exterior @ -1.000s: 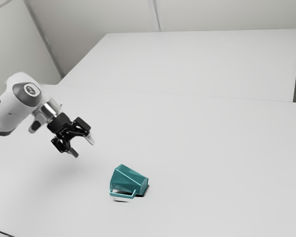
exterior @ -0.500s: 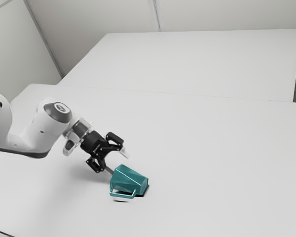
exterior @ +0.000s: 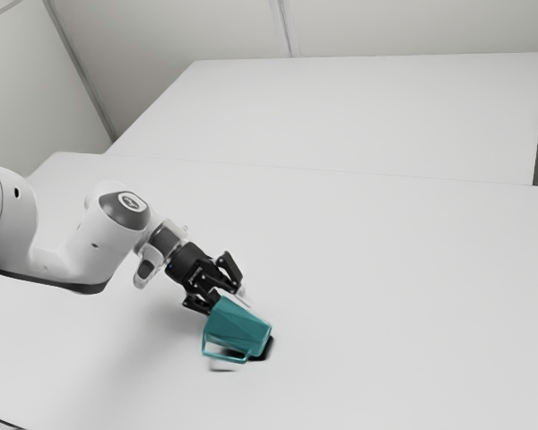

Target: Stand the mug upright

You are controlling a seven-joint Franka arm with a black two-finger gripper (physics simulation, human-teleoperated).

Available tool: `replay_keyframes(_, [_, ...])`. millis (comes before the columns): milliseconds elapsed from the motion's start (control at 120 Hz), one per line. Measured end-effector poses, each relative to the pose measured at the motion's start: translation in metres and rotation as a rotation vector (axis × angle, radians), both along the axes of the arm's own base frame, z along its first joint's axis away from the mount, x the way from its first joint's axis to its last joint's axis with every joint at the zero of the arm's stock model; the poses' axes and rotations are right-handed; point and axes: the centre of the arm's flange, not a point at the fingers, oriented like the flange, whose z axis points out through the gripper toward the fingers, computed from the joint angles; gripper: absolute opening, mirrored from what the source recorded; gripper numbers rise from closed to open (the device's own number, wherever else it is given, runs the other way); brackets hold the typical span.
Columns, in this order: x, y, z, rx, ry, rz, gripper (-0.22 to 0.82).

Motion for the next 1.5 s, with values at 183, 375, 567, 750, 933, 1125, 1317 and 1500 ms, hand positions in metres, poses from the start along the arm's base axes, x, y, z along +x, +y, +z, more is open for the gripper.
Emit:
replay_keyframes(183, [0.004, -0.001, 0.016, 0.023, -0.041, -0.018, -0.10])
replay_keyframes(375, [0.005, -0.004, 0.023, 0.048, -0.069, -0.032, -0.16])
replay_keyframes(567, [0.006, -0.007, 0.045, 0.096, -0.132, -0.054, -0.17])
replay_keyframes(750, [0.001, -0.039, 0.075, 0.276, -0.253, -0.266, -0.18])
replay_keyframes(933, [0.025, -0.030, 0.093, 0.526, -0.377, -0.458, -0.18])
replay_keyframes(1125, [0.056, -0.018, 0.096, 0.689, -0.445, -0.587, -0.18])
replay_keyframes(1317, [0.071, -0.004, 0.092, 0.786, -0.487, -0.646, -0.18])
replay_keyframes(1500, [0.079, 0.008, 0.076, 0.808, -0.495, -0.644, -0.18])
